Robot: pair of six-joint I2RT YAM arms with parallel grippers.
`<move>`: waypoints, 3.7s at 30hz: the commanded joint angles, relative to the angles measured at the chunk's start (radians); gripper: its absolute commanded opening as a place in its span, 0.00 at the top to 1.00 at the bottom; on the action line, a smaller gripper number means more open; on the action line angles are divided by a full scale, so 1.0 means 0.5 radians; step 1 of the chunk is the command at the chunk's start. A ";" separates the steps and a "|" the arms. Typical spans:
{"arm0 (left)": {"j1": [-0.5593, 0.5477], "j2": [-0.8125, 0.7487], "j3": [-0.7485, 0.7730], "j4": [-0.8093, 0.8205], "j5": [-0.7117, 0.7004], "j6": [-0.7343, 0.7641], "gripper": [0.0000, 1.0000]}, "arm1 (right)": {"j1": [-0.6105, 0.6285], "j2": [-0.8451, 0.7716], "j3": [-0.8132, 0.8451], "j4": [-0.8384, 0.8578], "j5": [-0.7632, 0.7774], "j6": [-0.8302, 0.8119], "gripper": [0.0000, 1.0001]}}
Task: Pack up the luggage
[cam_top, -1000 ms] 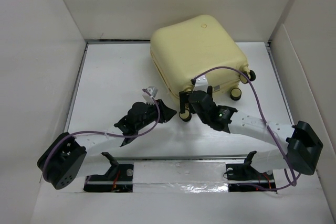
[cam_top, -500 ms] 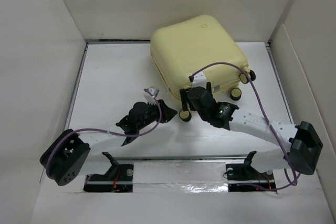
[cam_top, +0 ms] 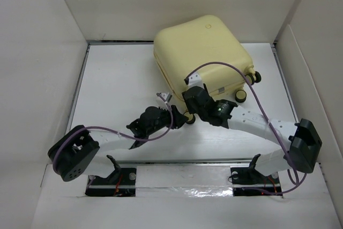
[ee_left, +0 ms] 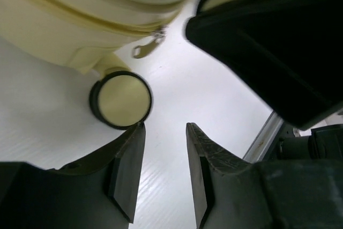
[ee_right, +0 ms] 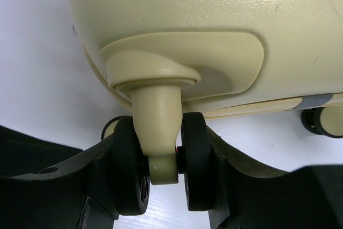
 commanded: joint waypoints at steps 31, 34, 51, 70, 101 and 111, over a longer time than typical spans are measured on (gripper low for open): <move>-0.167 0.267 -0.229 1.354 -1.077 0.268 0.63 | 0.239 0.426 1.126 -0.215 -0.360 -0.266 1.00; -0.185 0.310 -0.177 1.360 -1.064 0.296 0.63 | 0.239 0.405 1.111 -0.188 -0.412 -0.269 1.00; -0.203 0.488 0.025 1.461 -1.389 0.284 0.72 | 0.380 0.307 1.071 -0.142 -0.498 -0.266 1.00; -0.240 0.017 -0.254 1.394 -1.709 0.520 1.00 | 0.380 0.086 0.727 -0.068 -0.311 -0.137 1.00; 0.665 -1.870 -0.122 -0.842 -1.197 -0.250 0.01 | 0.564 0.321 0.592 0.355 -0.817 -0.066 1.00; 0.665 -2.162 0.565 -1.722 -0.755 -0.094 0.01 | 0.626 0.155 0.906 0.337 -0.492 -0.131 0.00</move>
